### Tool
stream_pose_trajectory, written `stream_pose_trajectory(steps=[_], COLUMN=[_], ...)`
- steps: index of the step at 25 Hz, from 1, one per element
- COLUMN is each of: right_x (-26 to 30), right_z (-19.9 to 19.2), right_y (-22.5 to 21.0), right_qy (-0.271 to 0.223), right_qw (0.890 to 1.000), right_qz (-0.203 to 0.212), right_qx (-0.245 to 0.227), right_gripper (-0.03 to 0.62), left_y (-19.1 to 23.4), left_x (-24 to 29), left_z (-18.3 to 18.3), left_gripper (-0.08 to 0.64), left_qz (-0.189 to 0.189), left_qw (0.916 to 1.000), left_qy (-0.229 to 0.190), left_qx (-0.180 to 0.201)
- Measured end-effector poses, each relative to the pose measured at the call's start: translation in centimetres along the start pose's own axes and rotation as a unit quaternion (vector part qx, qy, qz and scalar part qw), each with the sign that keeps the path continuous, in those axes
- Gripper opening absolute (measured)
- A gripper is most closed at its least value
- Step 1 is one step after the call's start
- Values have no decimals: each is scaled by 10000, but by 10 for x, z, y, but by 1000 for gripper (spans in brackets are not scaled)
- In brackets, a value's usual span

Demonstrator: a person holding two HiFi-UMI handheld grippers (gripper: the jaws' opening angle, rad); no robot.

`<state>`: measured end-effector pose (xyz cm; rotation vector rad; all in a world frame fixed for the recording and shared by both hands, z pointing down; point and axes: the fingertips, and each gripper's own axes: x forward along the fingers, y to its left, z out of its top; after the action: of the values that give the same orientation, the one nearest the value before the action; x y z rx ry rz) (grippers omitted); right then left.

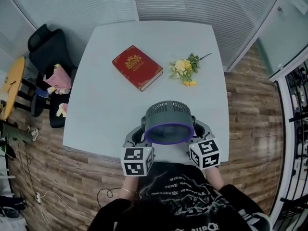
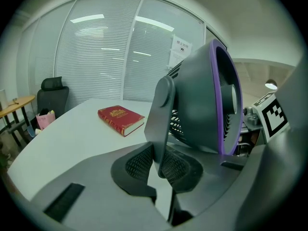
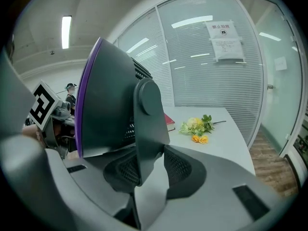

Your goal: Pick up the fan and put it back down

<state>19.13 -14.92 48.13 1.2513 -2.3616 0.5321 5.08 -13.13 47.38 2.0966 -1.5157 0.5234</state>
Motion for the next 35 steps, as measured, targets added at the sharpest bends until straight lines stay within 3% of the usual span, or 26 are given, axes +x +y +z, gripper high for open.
stream_pose_trajectory(steps=[13, 19, 28, 35], right_x=[16, 40, 77, 106], right_z=[6, 16, 30, 42], right_y=[20, 52, 106, 144], right_qy=[18, 136, 240, 272], right_qw=[9970, 9913, 9840, 9818], right_qz=[612, 1047, 1441, 1525], right_qx=[-478, -789, -1018, -1101], right_gripper=[118, 120, 120, 120], left_y=[15, 48, 104, 150], left_x=[-17, -35, -60, -74], left_z=[-8, -15, -21, -18], left_gripper=[41, 41, 41, 40], left_qz=[452, 905, 1236, 1361], left_qw=[9989, 9951, 9893, 9870], left_qy=[-110, -127, -147, -172], left_qx=[-77, -384, -763, -838])
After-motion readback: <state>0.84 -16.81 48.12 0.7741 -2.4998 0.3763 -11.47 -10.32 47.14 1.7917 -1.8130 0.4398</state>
